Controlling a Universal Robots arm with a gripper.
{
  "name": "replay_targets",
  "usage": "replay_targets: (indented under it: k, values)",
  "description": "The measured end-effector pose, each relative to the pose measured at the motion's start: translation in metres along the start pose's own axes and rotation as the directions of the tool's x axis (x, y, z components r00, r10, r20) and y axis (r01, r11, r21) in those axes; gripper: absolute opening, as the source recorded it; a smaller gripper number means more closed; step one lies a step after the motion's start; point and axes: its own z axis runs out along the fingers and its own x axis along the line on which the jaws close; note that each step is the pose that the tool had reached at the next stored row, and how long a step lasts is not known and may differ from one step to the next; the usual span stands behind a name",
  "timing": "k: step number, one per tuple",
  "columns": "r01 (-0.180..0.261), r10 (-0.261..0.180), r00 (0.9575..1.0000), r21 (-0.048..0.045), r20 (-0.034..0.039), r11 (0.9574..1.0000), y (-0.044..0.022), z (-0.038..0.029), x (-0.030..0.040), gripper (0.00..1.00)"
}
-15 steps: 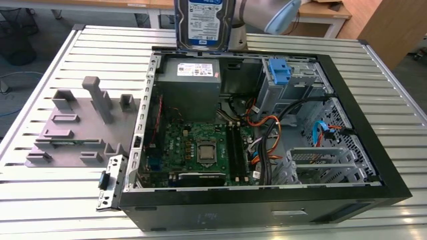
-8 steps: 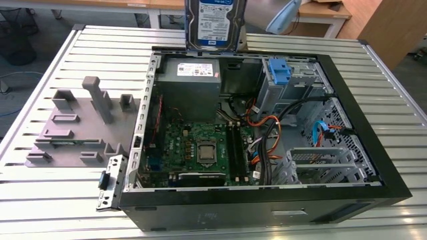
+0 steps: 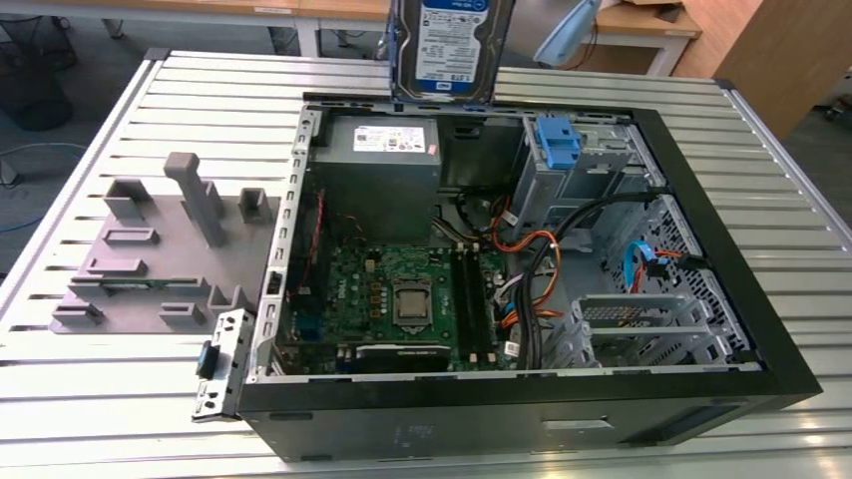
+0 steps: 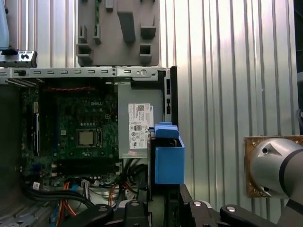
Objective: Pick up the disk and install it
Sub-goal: 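Pick up the disk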
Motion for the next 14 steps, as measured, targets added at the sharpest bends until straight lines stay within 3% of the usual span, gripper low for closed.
replay_targets:
  k: [14]
  values:
    - [0.0, 0.0, 1.0, 0.0, 0.0001, 1.0, -0.0347, -0.0013, -0.0014, 0.35]
